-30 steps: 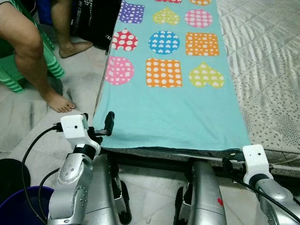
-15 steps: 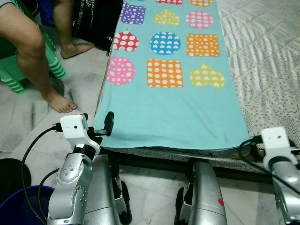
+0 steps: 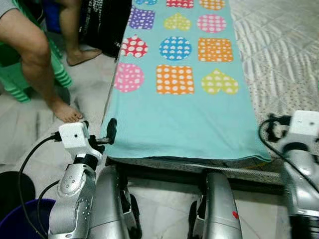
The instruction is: Clean up the room
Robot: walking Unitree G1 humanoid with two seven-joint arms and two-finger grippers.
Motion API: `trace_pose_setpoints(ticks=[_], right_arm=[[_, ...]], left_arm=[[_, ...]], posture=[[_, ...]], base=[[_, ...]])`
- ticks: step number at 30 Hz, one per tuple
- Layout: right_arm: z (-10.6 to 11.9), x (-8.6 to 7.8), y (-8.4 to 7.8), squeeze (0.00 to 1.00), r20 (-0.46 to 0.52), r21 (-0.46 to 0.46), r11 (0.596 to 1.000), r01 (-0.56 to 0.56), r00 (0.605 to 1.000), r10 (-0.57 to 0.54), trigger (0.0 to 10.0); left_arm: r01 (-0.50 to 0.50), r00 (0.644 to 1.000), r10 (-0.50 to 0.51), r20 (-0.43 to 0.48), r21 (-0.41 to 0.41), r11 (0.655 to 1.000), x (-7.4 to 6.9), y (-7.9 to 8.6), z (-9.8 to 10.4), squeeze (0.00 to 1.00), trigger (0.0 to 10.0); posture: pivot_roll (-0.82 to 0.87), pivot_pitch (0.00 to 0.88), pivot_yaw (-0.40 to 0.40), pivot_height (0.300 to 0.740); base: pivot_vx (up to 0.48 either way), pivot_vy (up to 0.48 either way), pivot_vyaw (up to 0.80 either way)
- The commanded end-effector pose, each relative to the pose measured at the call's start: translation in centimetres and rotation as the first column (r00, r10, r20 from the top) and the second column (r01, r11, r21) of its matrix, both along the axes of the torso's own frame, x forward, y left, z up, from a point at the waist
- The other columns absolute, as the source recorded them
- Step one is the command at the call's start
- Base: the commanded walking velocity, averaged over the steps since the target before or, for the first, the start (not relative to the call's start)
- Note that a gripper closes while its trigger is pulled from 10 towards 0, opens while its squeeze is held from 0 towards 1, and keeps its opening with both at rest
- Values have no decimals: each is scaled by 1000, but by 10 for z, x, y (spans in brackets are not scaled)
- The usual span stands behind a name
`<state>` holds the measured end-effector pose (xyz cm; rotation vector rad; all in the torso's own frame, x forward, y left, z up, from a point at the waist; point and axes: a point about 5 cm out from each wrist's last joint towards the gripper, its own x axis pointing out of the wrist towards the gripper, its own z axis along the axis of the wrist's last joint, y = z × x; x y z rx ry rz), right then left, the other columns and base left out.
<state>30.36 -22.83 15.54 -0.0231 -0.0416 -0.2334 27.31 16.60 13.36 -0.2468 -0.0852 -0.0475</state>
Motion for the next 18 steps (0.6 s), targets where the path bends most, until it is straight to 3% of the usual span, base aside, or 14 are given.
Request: trace_pose_setpoints(ticks=[1,2,8,13,18], right_arm=[[6,0,10,0,29,28,999,-46,999,45,10000],[4,2,26,0,42,72,992,-107,994,104,10000],[-2,3,52,0,68,158,967,-199,979,190,10000],[3,8,61,0,112,181,956,-231,971,214,10000],[10,16,67,0,141,179,953,-246,965,223,10000]], left_arm=[[-26,999,26,-19,9,1000,-3,3,-5,0,10000],[-26,1000,26,-15,7,1000,-2,1,-4,0,10000],[-27,1000,27,-1,-7,1000,-3,-1,-5,0,10000],[-30,1000,30,8,-16,999,-2,-2,-7,0,10000],[-20,1000,21,21,-25,999,3,-7,-5,0,10000]], posture=[[35,165,39,544],[43,142,41,544],[55,92,39,544],[51,68,37,544],[48,60,36,578]], base=[[0,0,0],[0,0,0],[0,0,0],[0,0,0],[0,0,0]])
